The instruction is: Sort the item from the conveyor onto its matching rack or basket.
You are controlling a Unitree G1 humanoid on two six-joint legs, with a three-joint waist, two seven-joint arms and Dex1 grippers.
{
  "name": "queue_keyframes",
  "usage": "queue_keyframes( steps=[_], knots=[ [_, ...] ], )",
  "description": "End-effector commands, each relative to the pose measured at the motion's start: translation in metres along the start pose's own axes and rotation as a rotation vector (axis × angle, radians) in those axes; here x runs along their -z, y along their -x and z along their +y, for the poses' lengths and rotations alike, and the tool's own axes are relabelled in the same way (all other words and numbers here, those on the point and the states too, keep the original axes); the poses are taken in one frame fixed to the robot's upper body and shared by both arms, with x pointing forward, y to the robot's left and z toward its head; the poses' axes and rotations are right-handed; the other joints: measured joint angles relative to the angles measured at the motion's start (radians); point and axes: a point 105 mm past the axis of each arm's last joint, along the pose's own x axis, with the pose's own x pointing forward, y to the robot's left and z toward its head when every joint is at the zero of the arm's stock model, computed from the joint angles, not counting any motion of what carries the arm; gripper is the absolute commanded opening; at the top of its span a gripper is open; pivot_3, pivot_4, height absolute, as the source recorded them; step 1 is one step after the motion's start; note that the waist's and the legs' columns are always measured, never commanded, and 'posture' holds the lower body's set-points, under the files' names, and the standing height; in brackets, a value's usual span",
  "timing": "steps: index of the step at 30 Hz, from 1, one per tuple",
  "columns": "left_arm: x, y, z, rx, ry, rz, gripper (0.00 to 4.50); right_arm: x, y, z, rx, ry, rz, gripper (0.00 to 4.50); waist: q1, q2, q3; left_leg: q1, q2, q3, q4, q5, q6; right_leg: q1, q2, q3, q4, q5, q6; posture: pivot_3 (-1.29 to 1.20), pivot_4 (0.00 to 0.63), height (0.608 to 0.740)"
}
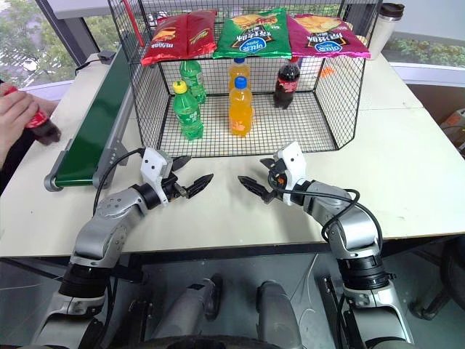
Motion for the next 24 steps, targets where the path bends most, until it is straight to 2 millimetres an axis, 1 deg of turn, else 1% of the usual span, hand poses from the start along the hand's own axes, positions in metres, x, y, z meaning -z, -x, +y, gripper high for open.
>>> queue_keyframes(
  steps=[1, 4, 11, 24],
  knots=[
    [-0.016, 0.002, 0.0, 0.003, -0.006, -0.07, 4.5, -0.016, 0.003, 0.003, -0.011, 0.046, -0.048, 4.46, 0.0, 0.0, 0.0, 0.0, 0.0, 0.0, 0.0, 0.0, 0.0, 0.0, 0.0, 0.0, 0.0, 0.0, 0.0, 0.0, 0.15, 0.738],
    [-0.017, 0.001, 0.003, -0.019, -0.012, -0.063, 4.5, -0.016, 0.003, 0.004, -0.011, 0.046, -0.05, 4.46, 0.0, 0.0, 0.0, 0.0, 0.0, 0.0, 0.0, 0.0, 0.0, 0.0, 0.0, 0.0, 0.0, 0.0, 0.0, 0.0, 0.15, 0.738],
    [-0.014, 0.001, 0.002, -0.018, -0.034, -0.046, 4.5, -0.019, 0.005, 0.009, -0.035, 0.05, -0.051, 4.46, 0.0, 0.0, 0.0, 0.0, 0.0, 0.0, 0.0, 0.0, 0.0, 0.0, 0.0, 0.0, 0.0, 0.0, 0.0, 0.0, 0.15, 0.738],
    [-0.008, 0.002, -0.002, -0.019, -0.056, -0.025, 4.5, -0.015, 0.007, 0.014, -0.067, 0.065, -0.031, 4.46, 0.0, 0.0, 0.0, 0.0, 0.0, 0.0, 0.0, 0.0, 0.0, 0.0, 0.0, 0.0, 0.0, 0.0, 0.0, 0.0, 0.15, 0.738]
  ],
)
